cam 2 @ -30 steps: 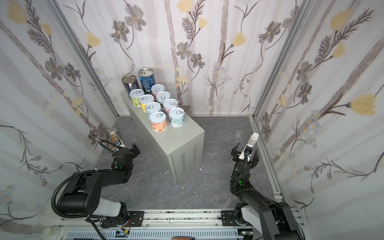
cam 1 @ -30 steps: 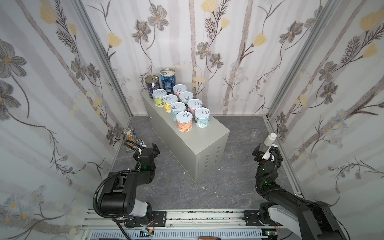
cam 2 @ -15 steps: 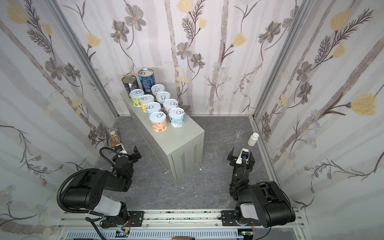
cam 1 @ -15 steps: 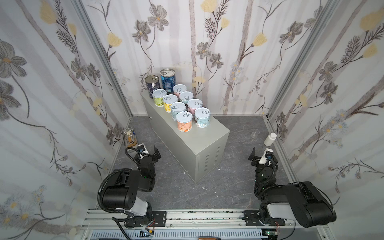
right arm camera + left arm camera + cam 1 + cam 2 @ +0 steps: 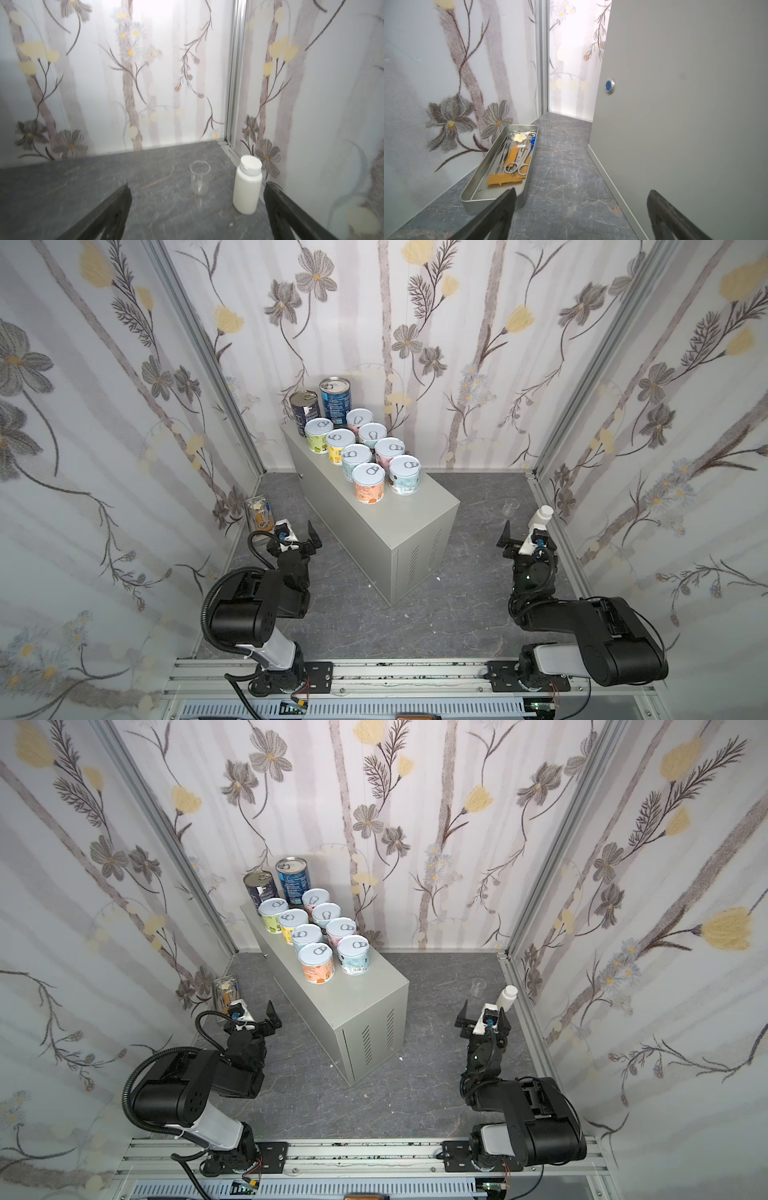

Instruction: Place and organize the canned foods onto the counter

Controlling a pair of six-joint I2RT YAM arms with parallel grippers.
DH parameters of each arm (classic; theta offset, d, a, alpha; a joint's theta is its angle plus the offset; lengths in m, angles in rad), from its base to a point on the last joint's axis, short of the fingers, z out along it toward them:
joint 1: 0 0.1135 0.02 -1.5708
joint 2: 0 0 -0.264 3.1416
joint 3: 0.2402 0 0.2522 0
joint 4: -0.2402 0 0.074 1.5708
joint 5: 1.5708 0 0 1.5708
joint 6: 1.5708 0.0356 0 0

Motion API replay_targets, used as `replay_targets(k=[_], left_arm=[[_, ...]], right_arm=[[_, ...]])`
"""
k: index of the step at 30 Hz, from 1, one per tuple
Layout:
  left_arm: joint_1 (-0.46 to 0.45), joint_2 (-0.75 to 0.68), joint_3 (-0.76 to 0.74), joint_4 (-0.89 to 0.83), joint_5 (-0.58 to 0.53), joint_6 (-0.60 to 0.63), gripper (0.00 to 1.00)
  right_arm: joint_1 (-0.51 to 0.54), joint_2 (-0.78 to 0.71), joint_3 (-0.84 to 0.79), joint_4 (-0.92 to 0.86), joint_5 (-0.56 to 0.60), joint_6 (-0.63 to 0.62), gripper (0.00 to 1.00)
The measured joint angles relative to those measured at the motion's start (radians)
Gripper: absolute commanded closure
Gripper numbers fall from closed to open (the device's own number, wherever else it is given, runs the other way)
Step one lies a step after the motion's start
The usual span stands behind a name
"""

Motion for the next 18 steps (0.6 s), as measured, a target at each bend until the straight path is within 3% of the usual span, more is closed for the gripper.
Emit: replay_targets(k=[5, 18], left_arm=[[0.003, 0.0, 0.001, -0.049, 0.028, -0.014, 0.0], [0.003, 0.0, 0.001, -0.06, 0.045, -0.017, 0.0]], right_arm=[[-0.041, -0.001, 0.008, -0.097, -0.081, 0.043, 0.0], [-0.042, -0.001, 0.007, -0.127, -0.105, 0.06, 0.0]])
